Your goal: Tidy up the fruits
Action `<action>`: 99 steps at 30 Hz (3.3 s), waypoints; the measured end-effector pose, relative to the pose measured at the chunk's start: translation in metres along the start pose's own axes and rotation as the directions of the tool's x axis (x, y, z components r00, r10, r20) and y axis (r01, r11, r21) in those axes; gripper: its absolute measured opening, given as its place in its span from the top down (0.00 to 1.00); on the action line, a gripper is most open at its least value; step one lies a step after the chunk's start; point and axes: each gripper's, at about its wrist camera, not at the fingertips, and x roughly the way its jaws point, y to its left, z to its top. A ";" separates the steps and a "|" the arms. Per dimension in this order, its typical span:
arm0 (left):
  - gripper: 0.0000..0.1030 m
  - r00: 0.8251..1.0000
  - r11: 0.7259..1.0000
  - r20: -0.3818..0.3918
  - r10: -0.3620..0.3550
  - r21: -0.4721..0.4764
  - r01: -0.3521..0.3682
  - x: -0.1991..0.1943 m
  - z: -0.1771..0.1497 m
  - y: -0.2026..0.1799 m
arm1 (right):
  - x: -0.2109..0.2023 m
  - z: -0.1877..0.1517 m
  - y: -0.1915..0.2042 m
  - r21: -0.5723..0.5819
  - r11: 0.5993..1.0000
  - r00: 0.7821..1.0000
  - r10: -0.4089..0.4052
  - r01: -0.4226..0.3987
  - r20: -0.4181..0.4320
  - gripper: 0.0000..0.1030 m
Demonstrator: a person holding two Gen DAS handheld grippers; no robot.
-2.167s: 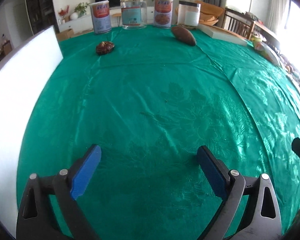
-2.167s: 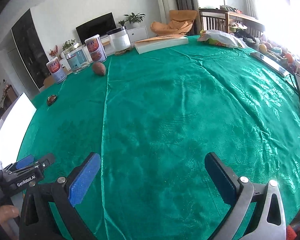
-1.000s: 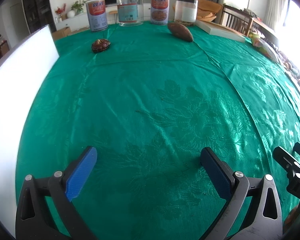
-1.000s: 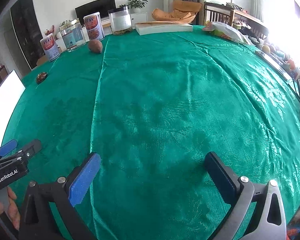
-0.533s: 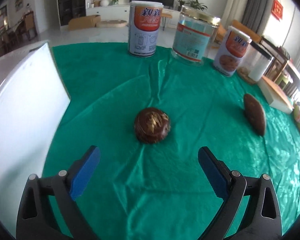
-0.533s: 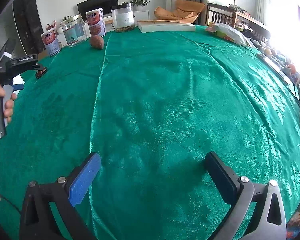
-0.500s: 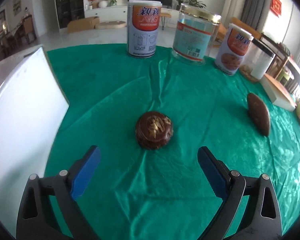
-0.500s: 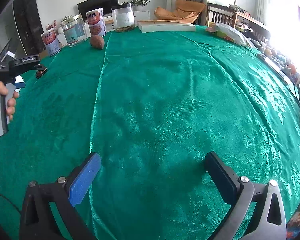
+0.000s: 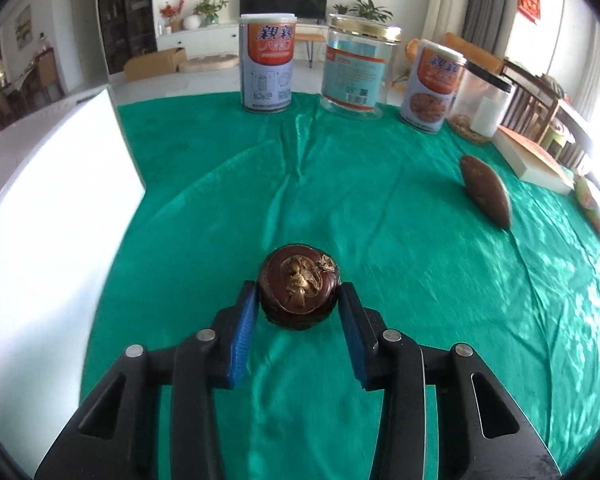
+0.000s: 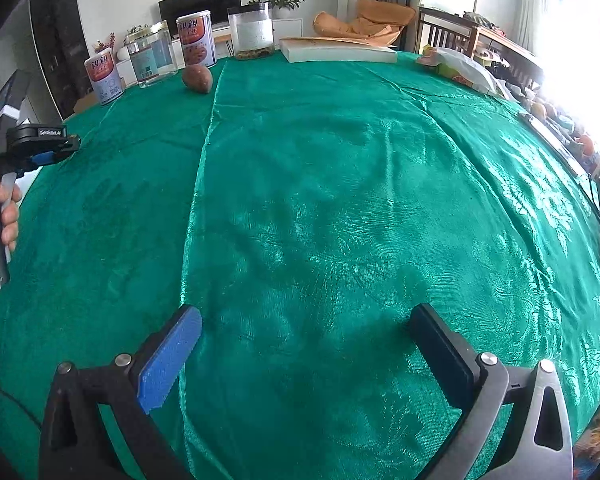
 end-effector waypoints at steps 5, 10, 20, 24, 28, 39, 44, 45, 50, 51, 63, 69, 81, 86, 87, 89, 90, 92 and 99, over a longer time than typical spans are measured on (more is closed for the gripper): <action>0.59 0.996 0.995 -0.042 -0.075 0.056 0.078 -0.052 -0.066 -0.021 | -0.038 0.002 -0.040 0.150 0.973 0.980 0.159 -0.177 0.120 0.00; 0.59 0.992 0.988 -0.066 -0.108 0.108 0.115 -0.083 -0.097 -0.025 | -0.124 0.020 -0.090 -0.057 0.998 0.981 0.023 -0.012 0.191 0.00; 0.44 0.995 0.988 -0.029 -0.097 0.118 0.099 -0.073 -0.110 -0.025 | -0.253 0.105 -0.177 -0.234 0.857 0.882 -0.408 0.459 0.236 0.00; 0.14 0.999 0.990 0.005 -0.050 0.132 0.049 -0.072 -0.115 -0.026 | -0.180 0.102 -0.134 -0.249 0.967 0.994 -0.032 0.057 0.101 0.00; 0.11 1.000 0.990 -0.010 -0.028 0.135 0.029 -0.065 -0.116 -0.023 | -0.070 0.089 -0.074 -0.204 0.962 0.984 0.176 -0.180 -0.035 0.00; 0.00 1.000 0.991 -0.026 -0.003 0.136 0.007 -0.060 -0.116 -0.024 | 0.088 0.190 0.079 -0.354 0.904 0.970 0.238 -0.241 -0.051 0.00; 0.00 1.000 0.991 -0.027 -0.005 0.131 0.009 -0.060 -0.115 -0.024 | 0.146 0.238 0.100 -0.277 0.919 0.959 0.272 -0.282 -0.074 0.00; 0.00 1.000 0.992 -0.027 -0.004 0.129 0.008 -0.060 -0.115 -0.024 | 0.156 0.244 0.105 -0.271 0.919 0.958 0.274 -0.285 -0.081 0.01; 0.00 1.000 0.992 -0.027 -0.003 0.128 0.007 -0.059 -0.115 -0.024 | 0.181 0.255 0.129 -0.317 0.905 0.959 0.267 -0.283 -0.094 0.19; 0.00 1.000 0.992 -0.027 -0.003 0.128 0.007 -0.059 -0.115 -0.024 | 0.183 0.255 0.136 -0.336 0.904 0.964 0.245 -0.264 -0.099 0.29; 0.00 1.000 0.992 -0.027 -0.002 0.128 0.006 -0.059 -0.115 -0.024 | 0.130 0.214 0.086 -0.123 0.910 0.900 0.356 -0.395 -0.252 0.64; 0.00 1.000 0.992 -0.027 0.000 0.129 0.004 -0.059 -0.114 -0.024 | 0.066 0.143 0.020 0.000 0.880 0.844 0.456 -0.476 -0.282 0.66; 0.00 1.000 0.992 -0.027 0.000 0.129 0.004 -0.058 -0.114 -0.025 | -0.019 0.023 -0.035 0.142 0.857 0.847 0.513 -0.496 -0.137 0.88; 0.00 1.000 0.992 -0.027 0.000 0.129 0.003 -0.058 -0.114 -0.025 | -0.037 -0.002 -0.056 0.166 0.854 0.861 0.506 -0.492 -0.047 0.85; 0.00 1.000 0.992 -0.027 0.000 0.129 0.003 -0.058 -0.114 -0.025 | -0.040 -0.007 -0.064 0.179 0.855 0.867 0.497 -0.486 -0.022 0.75; 0.00 1.000 0.992 -0.026 0.000 0.129 0.003 -0.058 -0.114 -0.025 | -0.042 -0.016 -0.082 0.236 0.849 0.877 0.479 -0.472 0.028 0.43; 0.00 1.000 0.992 -0.026 0.000 0.129 0.003 -0.058 -0.114 -0.025 | -0.046 -0.019 -0.096 0.287 0.830 0.874 0.482 -0.479 0.064 0.28; 0.00 1.000 0.992 -0.026 0.000 0.129 0.003 -0.058 -0.114 -0.025 | -0.054 -0.018 -0.115 0.337 0.817 0.882 0.455 -0.467 0.121 0.27; 0.00 1.000 0.992 -0.026 0.000 0.129 0.003 -0.058 -0.114 -0.025 | -0.041 0.020 -0.103 0.247 0.881 0.912 0.408 -0.404 0.035 0.27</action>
